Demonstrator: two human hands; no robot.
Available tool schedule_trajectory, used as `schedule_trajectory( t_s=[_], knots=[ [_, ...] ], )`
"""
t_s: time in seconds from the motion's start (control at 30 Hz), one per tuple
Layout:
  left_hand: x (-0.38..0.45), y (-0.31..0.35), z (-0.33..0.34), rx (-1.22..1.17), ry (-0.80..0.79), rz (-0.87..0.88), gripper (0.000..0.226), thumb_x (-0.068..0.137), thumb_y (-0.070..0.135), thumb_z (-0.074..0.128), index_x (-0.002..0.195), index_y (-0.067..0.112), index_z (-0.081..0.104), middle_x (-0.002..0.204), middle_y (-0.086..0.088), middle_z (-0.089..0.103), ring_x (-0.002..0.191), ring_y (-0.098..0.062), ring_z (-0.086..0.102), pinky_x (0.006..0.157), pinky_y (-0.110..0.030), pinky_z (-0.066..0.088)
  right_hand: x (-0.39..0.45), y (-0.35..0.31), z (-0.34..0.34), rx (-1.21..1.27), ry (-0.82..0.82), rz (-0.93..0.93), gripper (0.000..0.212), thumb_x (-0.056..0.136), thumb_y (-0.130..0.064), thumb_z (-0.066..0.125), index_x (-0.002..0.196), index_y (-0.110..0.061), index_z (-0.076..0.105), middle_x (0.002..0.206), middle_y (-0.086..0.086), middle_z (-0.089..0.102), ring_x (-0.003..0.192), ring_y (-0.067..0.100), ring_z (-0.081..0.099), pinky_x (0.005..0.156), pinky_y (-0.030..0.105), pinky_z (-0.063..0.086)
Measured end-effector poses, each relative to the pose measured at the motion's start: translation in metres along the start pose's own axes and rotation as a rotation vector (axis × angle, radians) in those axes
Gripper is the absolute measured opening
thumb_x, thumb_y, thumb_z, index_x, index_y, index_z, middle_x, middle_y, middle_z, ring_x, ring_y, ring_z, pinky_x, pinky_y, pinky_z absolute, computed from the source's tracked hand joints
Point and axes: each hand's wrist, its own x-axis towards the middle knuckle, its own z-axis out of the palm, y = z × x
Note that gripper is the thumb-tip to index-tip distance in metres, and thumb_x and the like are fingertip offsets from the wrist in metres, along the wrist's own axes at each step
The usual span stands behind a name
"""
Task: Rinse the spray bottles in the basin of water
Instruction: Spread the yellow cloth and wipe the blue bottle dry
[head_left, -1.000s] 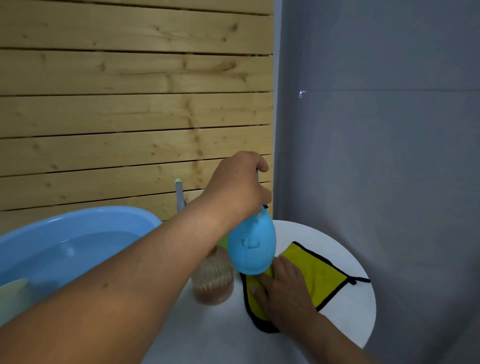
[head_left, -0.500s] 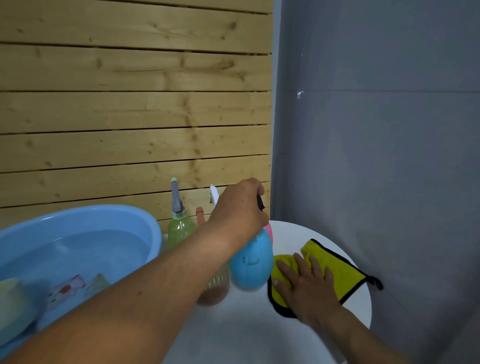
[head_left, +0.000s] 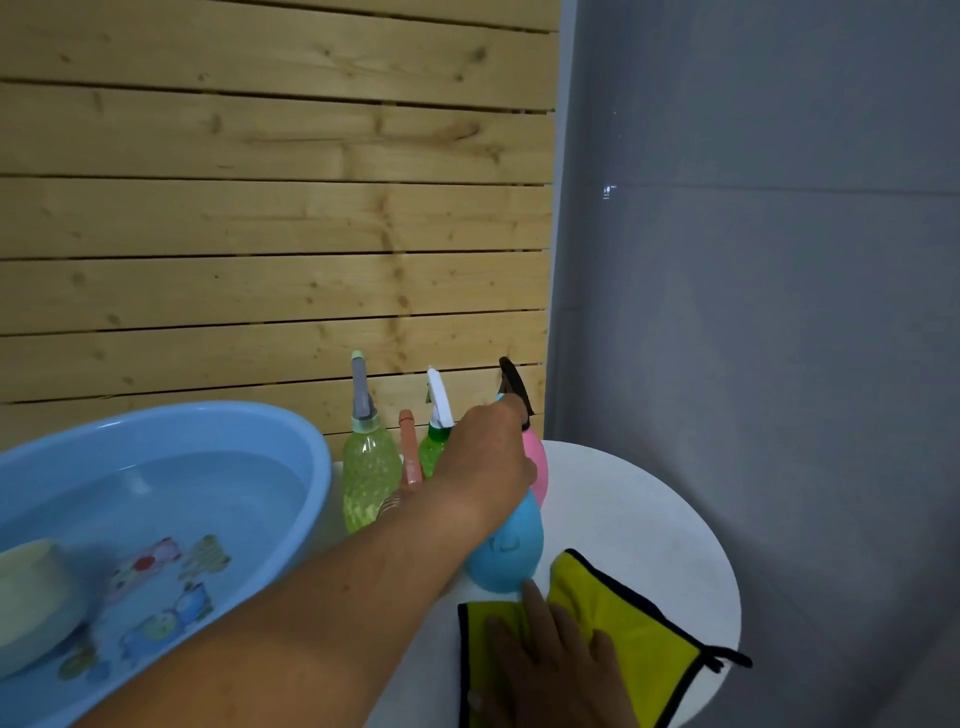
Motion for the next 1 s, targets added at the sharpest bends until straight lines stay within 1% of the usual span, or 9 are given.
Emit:
schedule_trajectory(
  t_s=[0.13, 0.23, 0.4, 0.53, 0.67, 0.77, 0.83, 0.9, 1.0],
  knots=[
    [-0.003, 0.003, -0.002, 0.071, -0.034, 0.006, 0.037, 0.083, 0.002, 0.06, 0.119, 0.011, 0.057, 0.081, -0.003, 0.051, 0.076, -0.019, 0.052, 0.051, -0.022, 0.031, 0.003, -0.006, -0.007, -0.019, -0.008, -0.005, 0.061, 0.037, -0.078, 0.071, 0.087, -0.043, 0.077, 0.114, 0.013, 0.071, 0.086, 0.024, 0.072, 0.058, 0.041, 0.055],
    [-0.011, 0.006, -0.007, 0.024, -0.047, 0.016, 0.051, 0.086, 0.014, 0.063, 0.133, 0.021, 0.044, 0.089, -0.002, 0.047, 0.074, -0.018, 0.051, 0.053, -0.021, 0.031, 0.01, 0.004, -0.004, 0.055, 0.032, -0.007, 0.058, 0.08, -0.07, 0.04, 0.134, -0.049, 0.041, 0.156, 0.002, 0.024, 0.135, 0.022, 0.039, 0.099, 0.043, 0.039],
    [-0.054, 0.005, 0.0, 0.156, 0.372, 0.282, 0.029, 0.087, 0.02, 0.061, 0.109, 0.022, 0.043, 0.092, 0.003, 0.044, 0.068, -0.014, 0.052, 0.069, -0.031, 0.034, 0.032, 0.056, -0.021, 0.199, 0.202, 0.03, 0.026, 0.093, -0.035, 0.039, 0.107, -0.032, 0.061, 0.113, -0.007, 0.057, 0.102, 0.017, 0.058, 0.079, 0.03, 0.043],
    [-0.091, -0.035, 0.04, 0.186, -0.03, 0.503, 0.015, 0.093, 0.008, 0.046, 0.099, 0.021, 0.04, 0.086, 0.004, 0.039, 0.072, -0.019, 0.048, 0.063, -0.036, 0.045, 0.039, 0.081, -0.01, 0.355, 0.101, -0.135, 0.029, 0.092, -0.019, 0.05, 0.113, -0.034, 0.064, 0.116, -0.012, 0.06, 0.108, 0.008, 0.057, 0.084, 0.016, 0.04],
    [-0.109, -0.07, 0.061, 0.266, -0.396, 0.341, 0.015, 0.103, 0.026, 0.035, 0.113, 0.018, 0.042, 0.116, -0.003, 0.041, 0.11, -0.023, 0.046, 0.089, -0.04, 0.04, 0.033, 0.088, 0.002, 0.483, 0.113, -0.166, 0.04, 0.099, -0.027, 0.05, 0.136, -0.04, 0.044, 0.131, -0.022, 0.049, 0.12, 0.0, 0.05, 0.093, 0.004, 0.032],
    [-0.118, -0.08, 0.06, 0.199, -0.45, 0.289, 0.042, 0.102, 0.043, 0.038, 0.137, 0.02, 0.038, 0.141, 0.002, 0.033, 0.131, -0.017, 0.035, 0.104, -0.032, 0.034, 0.025, 0.093, 0.006, 0.412, 0.094, -0.113, 0.044, 0.101, -0.044, 0.039, 0.145, -0.041, 0.03, 0.143, -0.023, 0.038, 0.13, -0.002, 0.039, 0.094, -0.005, 0.017],
    [-0.127, -0.085, 0.055, 0.215, -0.382, 0.265, 0.072, 0.094, 0.067, 0.029, 0.151, 0.023, 0.028, 0.159, 0.004, 0.021, 0.144, -0.008, 0.024, 0.112, -0.016, 0.016, 0.019, 0.099, 0.012, 0.289, 0.074, -0.051, 0.056, 0.101, -0.053, 0.03, 0.153, -0.034, 0.02, 0.156, -0.017, 0.024, 0.142, 0.001, 0.024, 0.106, 0.004, 0.008],
    [-0.135, -0.091, 0.044, 0.432, -0.236, 0.318, 0.087, 0.088, 0.076, 0.022, 0.151, 0.018, 0.032, 0.162, -0.001, 0.022, 0.147, -0.007, 0.023, 0.114, -0.015, 0.004, 0.012, 0.1, 0.014, 0.081, 0.066, -0.022, 0.066, 0.099, -0.061, 0.022, 0.155, -0.028, 0.015, 0.162, -0.009, 0.011, 0.146, 0.005, 0.014, 0.116, 0.02, 0.002],
    [-0.147, -0.1, 0.03, 0.486, -0.565, 0.134, 0.089, 0.093, 0.069, 0.036, 0.158, 0.018, 0.002, 0.165, -0.003, -0.01, 0.151, -0.015, -0.006, 0.12, -0.03, -0.005, -0.004, 0.082, 0.003, -0.124, 0.074, 0.054, 0.079, 0.095, -0.067, 0.011, 0.145, -0.016, 0.046, 0.152, 0.016, 0.038, 0.136, 0.021, 0.045, 0.115, 0.04, 0.013]
  ],
)
